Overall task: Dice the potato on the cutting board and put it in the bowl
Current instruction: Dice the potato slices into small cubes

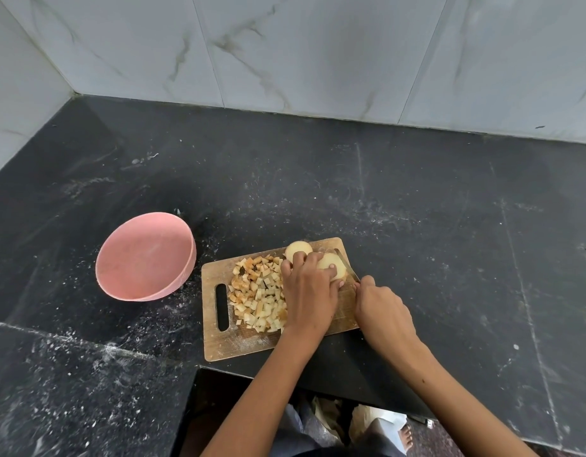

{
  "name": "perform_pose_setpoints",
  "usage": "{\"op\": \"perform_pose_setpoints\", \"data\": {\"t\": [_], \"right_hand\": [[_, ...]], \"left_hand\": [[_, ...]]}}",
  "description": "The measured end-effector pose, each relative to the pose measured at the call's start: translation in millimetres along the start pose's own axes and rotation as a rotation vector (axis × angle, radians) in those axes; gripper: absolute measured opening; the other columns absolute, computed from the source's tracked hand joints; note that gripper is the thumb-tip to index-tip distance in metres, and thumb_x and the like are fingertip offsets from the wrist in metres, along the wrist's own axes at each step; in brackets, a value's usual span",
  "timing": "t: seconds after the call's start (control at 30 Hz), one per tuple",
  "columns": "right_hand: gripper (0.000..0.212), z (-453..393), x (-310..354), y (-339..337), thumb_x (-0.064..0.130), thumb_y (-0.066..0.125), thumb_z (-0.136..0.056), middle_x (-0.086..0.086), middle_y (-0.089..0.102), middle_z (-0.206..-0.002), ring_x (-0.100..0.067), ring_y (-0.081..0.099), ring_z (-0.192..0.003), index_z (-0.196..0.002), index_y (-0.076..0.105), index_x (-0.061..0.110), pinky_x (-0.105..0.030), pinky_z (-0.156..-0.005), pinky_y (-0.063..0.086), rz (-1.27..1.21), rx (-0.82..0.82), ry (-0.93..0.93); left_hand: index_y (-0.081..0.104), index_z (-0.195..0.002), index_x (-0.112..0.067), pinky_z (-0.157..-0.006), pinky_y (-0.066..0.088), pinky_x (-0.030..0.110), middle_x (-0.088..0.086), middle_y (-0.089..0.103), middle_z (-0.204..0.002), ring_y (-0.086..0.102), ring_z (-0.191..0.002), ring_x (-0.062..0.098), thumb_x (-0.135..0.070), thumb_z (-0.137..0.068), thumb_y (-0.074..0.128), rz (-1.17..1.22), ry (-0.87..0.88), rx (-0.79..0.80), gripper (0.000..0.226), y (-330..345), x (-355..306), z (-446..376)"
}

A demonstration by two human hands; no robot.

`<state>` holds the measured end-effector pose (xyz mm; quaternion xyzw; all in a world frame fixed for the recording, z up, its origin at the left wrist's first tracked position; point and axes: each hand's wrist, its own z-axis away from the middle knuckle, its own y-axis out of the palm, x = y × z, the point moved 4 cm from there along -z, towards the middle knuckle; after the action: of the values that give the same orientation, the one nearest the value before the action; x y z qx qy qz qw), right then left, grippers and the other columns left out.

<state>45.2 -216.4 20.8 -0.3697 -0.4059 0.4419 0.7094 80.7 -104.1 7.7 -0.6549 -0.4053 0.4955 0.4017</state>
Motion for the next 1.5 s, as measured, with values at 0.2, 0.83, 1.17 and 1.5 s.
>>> {"op": "perform_pose_setpoints", "data": {"t": [0.2, 0.83, 1.17, 1.5], "right_hand": [[0.021, 0.1, -0.5, 1.3, 0.026, 0.023, -0.104, -0.005, 0.05, -0.085, -0.026, 0.06, -0.084, -0.093, 0.036, 0.013, -0.033, -0.063, 0.041, -0.012, 0.068, 0.011], [0.025, 33.3, -28.6, -0.4, 0.033, 0.025, -0.104, 0.003, 0.043, -0.073, -0.018, 0.051, -0.072, -0.095, 0.041, 0.016, -0.031, -0.064, 0.042, -0.019, 0.14, -0.02], [0.03, 27.8, -27.4, -19.3, 0.036, 0.028, -0.103, -0.002, 0.054, -0.076, -0.022, 0.055, -0.073, -0.082, 0.043, 0.019, -0.032, -0.063, 0.042, -0.142, 0.036, -0.016], [0.035, -0.1, 0.7, -4.6, 0.032, 0.025, -0.104, -0.014, 0.062, -0.102, -0.033, 0.06, -0.093, -0.104, 0.049, 0.008, -0.035, -0.068, 0.04, -0.089, 0.042, -0.011]], "left_hand": [[0.078, -0.08, -0.026, -0.087, 0.043, 0.049, 0.003, 0.07, -0.103, 0.059, -0.097, 0.025, -0.029, -0.064, 0.088, -0.013, -0.015, -0.006, 0.02, 0.6, -1.3, 2.4], [0.078, -0.079, -0.024, -0.086, 0.043, 0.053, 0.005, 0.071, -0.101, 0.061, -0.098, 0.028, -0.029, -0.06, 0.09, -0.036, -0.001, -0.005, 0.022, -0.3, -1.2, 2.2], [0.078, -0.078, -0.025, -0.088, 0.04, 0.052, 0.004, 0.071, -0.104, 0.059, -0.102, 0.028, -0.03, -0.063, 0.088, -0.034, 0.033, -0.007, 0.018, -2.4, 3.4, 2.9], [0.077, -0.078, -0.026, -0.091, 0.041, 0.055, 0.003, 0.072, -0.104, 0.06, -0.104, 0.029, -0.029, -0.063, 0.089, -0.022, 0.04, -0.019, 0.018, -2.5, 3.2, 7.0]]}}
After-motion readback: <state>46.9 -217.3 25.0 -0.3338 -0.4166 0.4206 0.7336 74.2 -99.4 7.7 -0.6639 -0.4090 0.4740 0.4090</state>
